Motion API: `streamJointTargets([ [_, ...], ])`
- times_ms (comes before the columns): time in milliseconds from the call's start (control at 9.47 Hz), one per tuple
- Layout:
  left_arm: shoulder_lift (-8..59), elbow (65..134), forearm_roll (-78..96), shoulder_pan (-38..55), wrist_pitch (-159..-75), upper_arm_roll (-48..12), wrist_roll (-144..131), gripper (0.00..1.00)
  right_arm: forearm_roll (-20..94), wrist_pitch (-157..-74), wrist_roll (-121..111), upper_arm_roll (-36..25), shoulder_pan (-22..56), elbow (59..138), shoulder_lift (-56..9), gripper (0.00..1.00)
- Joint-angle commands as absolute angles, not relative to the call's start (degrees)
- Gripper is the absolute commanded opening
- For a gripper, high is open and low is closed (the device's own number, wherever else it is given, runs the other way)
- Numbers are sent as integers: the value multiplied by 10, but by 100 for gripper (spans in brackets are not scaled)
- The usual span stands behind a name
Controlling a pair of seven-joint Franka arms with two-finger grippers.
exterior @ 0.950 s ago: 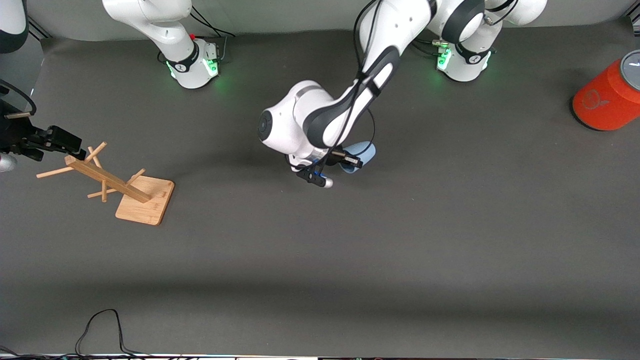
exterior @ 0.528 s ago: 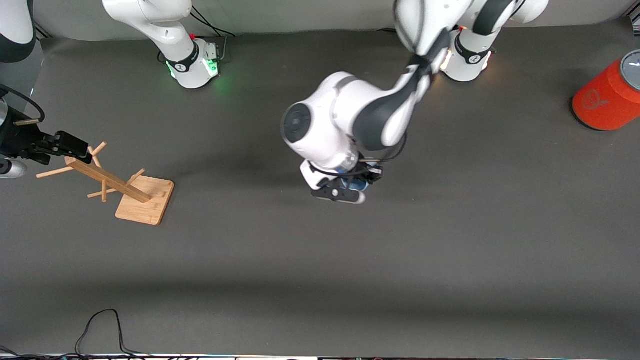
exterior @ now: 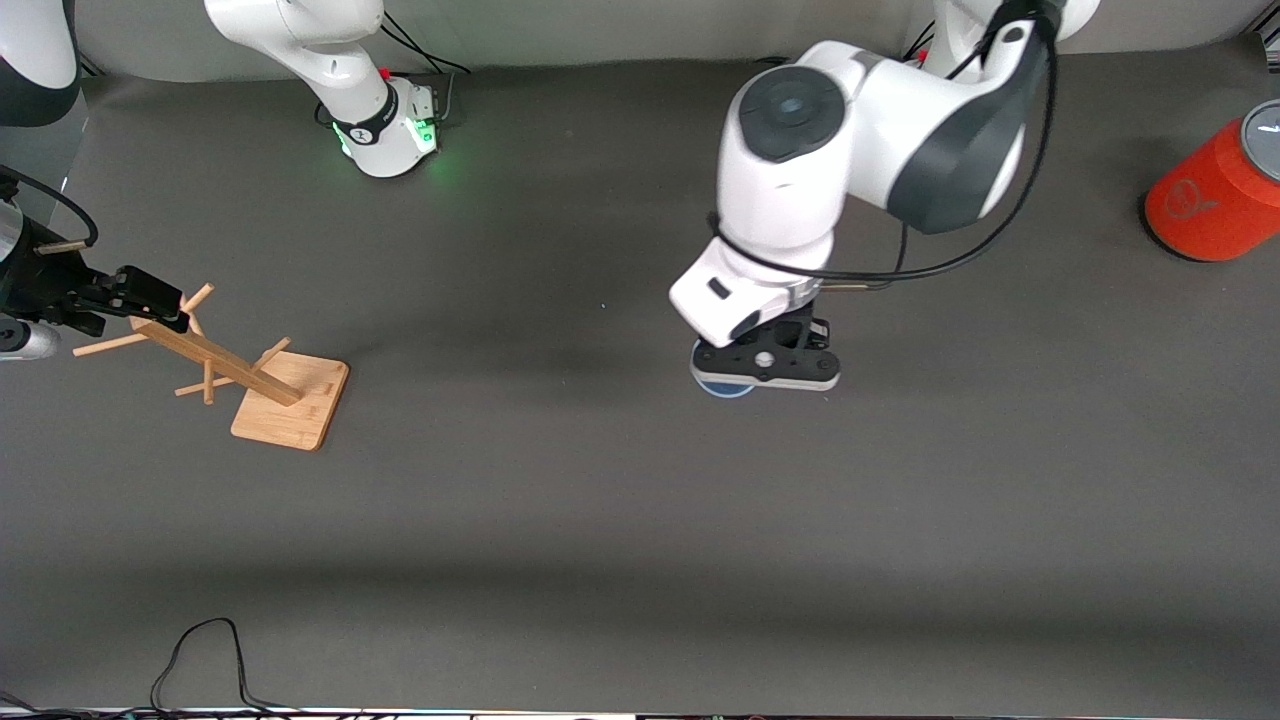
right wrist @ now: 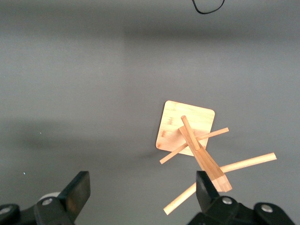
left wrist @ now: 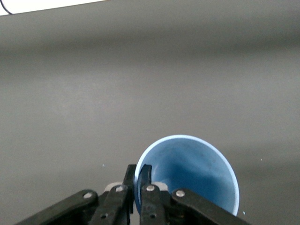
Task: Rotate and upright cup with both arms
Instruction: 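Lift and rotate the cup upright with the left gripper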
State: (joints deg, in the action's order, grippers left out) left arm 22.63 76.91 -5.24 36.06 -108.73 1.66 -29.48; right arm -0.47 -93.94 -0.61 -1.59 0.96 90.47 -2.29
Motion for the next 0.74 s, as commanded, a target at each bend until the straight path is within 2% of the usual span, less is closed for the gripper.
streamJointTargets([
  [0, 170, 945, -44, 359, -1256, 15, -315, 0, 7, -946, -20, -22, 11, 896, -21, 100],
  [422, 201, 1111, -53, 371, -1559, 17, -372, 0, 6, -954, -20, -22, 11, 892, -21, 100],
  [633, 232, 1134, -83, 395, -1600, 21, -418, 0, 5, -958, -20, -22, 11, 892, -20, 100],
])
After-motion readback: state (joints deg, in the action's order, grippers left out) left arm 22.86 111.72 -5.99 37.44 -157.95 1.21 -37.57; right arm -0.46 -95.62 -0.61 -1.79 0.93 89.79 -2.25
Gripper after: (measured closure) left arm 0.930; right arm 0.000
